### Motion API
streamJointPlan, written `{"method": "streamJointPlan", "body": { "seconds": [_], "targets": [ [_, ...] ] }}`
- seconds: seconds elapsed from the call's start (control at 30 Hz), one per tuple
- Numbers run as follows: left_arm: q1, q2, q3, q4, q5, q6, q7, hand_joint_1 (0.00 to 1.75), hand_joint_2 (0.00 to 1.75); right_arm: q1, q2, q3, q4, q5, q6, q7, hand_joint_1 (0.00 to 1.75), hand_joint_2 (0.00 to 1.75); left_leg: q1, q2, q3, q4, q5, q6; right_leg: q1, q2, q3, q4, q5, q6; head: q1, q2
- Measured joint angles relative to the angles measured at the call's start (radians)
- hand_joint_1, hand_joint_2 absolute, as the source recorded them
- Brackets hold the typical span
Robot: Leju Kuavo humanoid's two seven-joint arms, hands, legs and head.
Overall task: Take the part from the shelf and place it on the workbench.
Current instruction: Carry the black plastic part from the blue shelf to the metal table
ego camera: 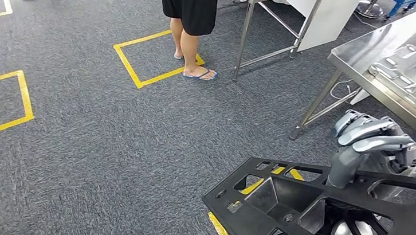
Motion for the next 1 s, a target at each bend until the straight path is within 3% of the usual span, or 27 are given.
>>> {"method": "streamJointPlan", "body": {
  "seconds": [0.03,0.07,0.1,0.13,0.17,0.2,0.27,0.33,0.43,0.5,0.57,0.6,0.63,0.67,0.73,0.8,0.87,0.93,1.0],
  "targets": [
    [0.0,0.0,0.001,0.0,0.001,0.001,0.0,0.0,1.75,0.0,-0.002,0.0,-0.001,-0.003,0.002,0.001,1.75,1.75,-0.001,0.013,0.001,-0.001,0.001,0.003,0.0,-0.034,-0.028,0.058,-0.032,0.002,0.003,0.0],
    [0.001,0.0,0.002,0.0,0.003,0.004,0.001,0.0,1.75,0.0,-0.002,0.0,-0.001,-0.007,0.006,0.003,1.75,1.75,-0.002,0.027,0.0,-0.001,0.0,0.005,-0.003,-0.05,-0.062,0.128,-0.064,0.006,0.004,0.0],
    [0.003,0.0,0.004,0.0,0.006,0.006,0.002,0.0,1.75,0.001,-0.003,0.0,-0.001,-0.011,0.011,0.005,1.75,1.75,-0.002,0.041,0.0,-0.001,-0.001,0.005,-0.007,-0.057,-0.091,0.185,-0.084,0.009,0.004,0.0],
    [0.004,-0.001,0.006,0.0,0.009,0.008,0.003,0.0,1.75,0.0,-0.003,0.0,-0.001,-0.016,0.017,0.008,1.75,1.75,-0.003,0.055,0.0,0.0,-0.003,0.004,-0.01,-0.06,-0.105,0.213,-0.087,0.012,0.004,0.0],
    [0.004,-0.002,0.007,0.0,0.011,0.009,0.003,0.0,1.75,-0.003,-0.004,0.0,-0.001,-0.021,0.023,0.013,1.75,1.75,-0.003,0.069,0.0,0.001,-0.005,0.003,-0.013,-0.064,-0.102,0.207,-0.073,0.015,0.004,0.0],
    [0.003,-0.004,0.008,0.0,0.012,0.008,0.003,0.0,1.75,-0.007,-0.006,0.0,-0.001,-0.026,0.028,0.018,1.75,1.75,-0.002,0.081,0.001,0.003,-0.007,0.0,-0.016,-0.072,-0.076,0.158,-0.043,0.017,0.004,0.0],
    [0.001,-0.006,0.012,0.0,0.013,0.005,0.001,0.0,1.75,-0.022,-0.009,0.0,0.0,-0.033,0.034,0.029,1.75,1.75,-0.005,0.102,0.005,0.008,-0.014,-0.008,-0.014,-0.113,0.0,0.016,0.015,0.015,0.004,0.0],
    [0.0,-0.006,0.015,0.0,0.012,-0.001,-0.002,0.0,1.75,-0.039,-0.01,-0.001,0.002,-0.036,0.036,0.036,1.75,1.75,-0.011,0.119,0.009,0.012,-0.022,-0.02,-0.008,-0.14,0.039,-0.061,0.033,0.005,0.002,0.0],
    [-0.005,-0.006,0.018,0.0,0.008,-0.009,-0.003,0.0,1.75,-0.056,-0.01,-0.006,0.01,-0.038,0.037,0.042,1.75,1.75,-0.01,0.14,0.017,0.015,-0.031,-0.037,-0.005,-0.112,0.038,-0.069,0.033,-0.012,-0.001,0.0],
    [-0.008,-0.006,0.018,0.0,0.003,-0.01,-0.003,0.0,1.75,-0.066,-0.01,-0.011,0.014,-0.038,0.039,0.044,1.75,1.75,-0.004,0.103,0.0,0.064,-0.067,-0.046,-0.009,-0.091,0.041,-0.074,0.037,-0.025,-0.003,0.0],
    [-0.007,-0.007,0.018,0.0,-0.001,-0.009,-0.002,0.0,1.75,-0.072,-0.01,-0.012,0.019,-0.037,0.041,0.044,1.75,1.75,-0.002,0.052,-0.06,0.193,-0.132,-0.05,-0.009,-0.069,0.041,-0.075,0.038,-0.033,-0.008,0.0],
    [-0.006,-0.007,0.018,0.0,-0.003,-0.008,-0.001,0.0,1.75,-0.072,-0.01,-0.012,0.023,-0.036,0.042,0.044,1.75,1.75,-0.002,0.042,-0.095,0.26,-0.157,-0.05,-0.007,-0.057,0.041,-0.074,0.038,-0.035,-0.009,0.0],
    [-0.004,-0.007,0.018,0.0,-0.003,-0.007,0.0,0.0,1.75,-0.072,-0.009,-0.012,0.026,-0.035,0.043,0.044,1.75,1.75,-0.002,0.037,-0.12,0.304,-0.165,-0.049,-0.005,-0.043,0.042,-0.074,0.038,-0.036,-0.009,0.0],
    [-0.004,-0.007,0.018,0.0,-0.004,-0.007,0.002,0.0,1.75,-0.071,-0.009,-0.012,0.029,-0.033,0.043,0.043,1.75,1.75,-0.003,0.035,-0.13,0.313,-0.154,-0.046,-0.003,-0.029,0.043,-0.074,0.037,-0.036,-0.009,0.0],
    [-0.004,-0.007,0.018,0.0,-0.007,-0.006,0.003,0.0,1.75,-0.071,-0.008,-0.013,0.032,-0.031,0.044,0.042,1.75,1.75,-0.004,0.019,-0.094,0.213,-0.08,-0.036,0.0,-0.001,0.047,-0.074,0.037,-0.036,-0.009,0.0],
    [-0.005,-0.007,0.018,0.0,-0.011,-0.006,0.003,0.0,1.75,-0.071,-0.008,-0.014,0.034,-0.028,0.045,0.041,1.75,1.75,-0.005,-0.032,-0.038,0.076,-0.018,-0.022,0.0,0.023,0.046,-0.072,0.037,-0.033,-0.008,0.0],
    [-0.006,-0.006,0.018,0.0,-0.013,-0.006,0.003,0.0,1.75,-0.069,-0.007,-0.018,0.037,-0.026,0.048,0.039,1.75,1.75,-0.009,-0.06,-0.015,0.023,-0.009,-0.014,-0.006,0.046,0.039,-0.071,0.039,-0.022,-0.008,0.0],
    [-0.009,-0.007,0.018,0.0,-0.015,-0.006,0.003,0.0,1.75,-0.066,-0.008,-0.025,0.038,-0.025,0.05,0.038,1.75,1.75,-0.01,-0.039,-0.009,0.013,-0.007,-0.008,-0.011,0.061,0.035,-0.072,0.041,-0.008,-0.009,0.0],
    [-0.011,-0.01,0.018,0.0,-0.015,-0.006,0.003,0.0,1.75,-0.066,-0.008,-0.031,0.038,-0.024,0.051,0.037,1.75,1.75,-0.006,-0.013,-0.001,-0.001,-0.001,0.002,-0.007,0.022,0.017,-0.037,0.017,0.001,-0.005,0.0]
  ]
}}
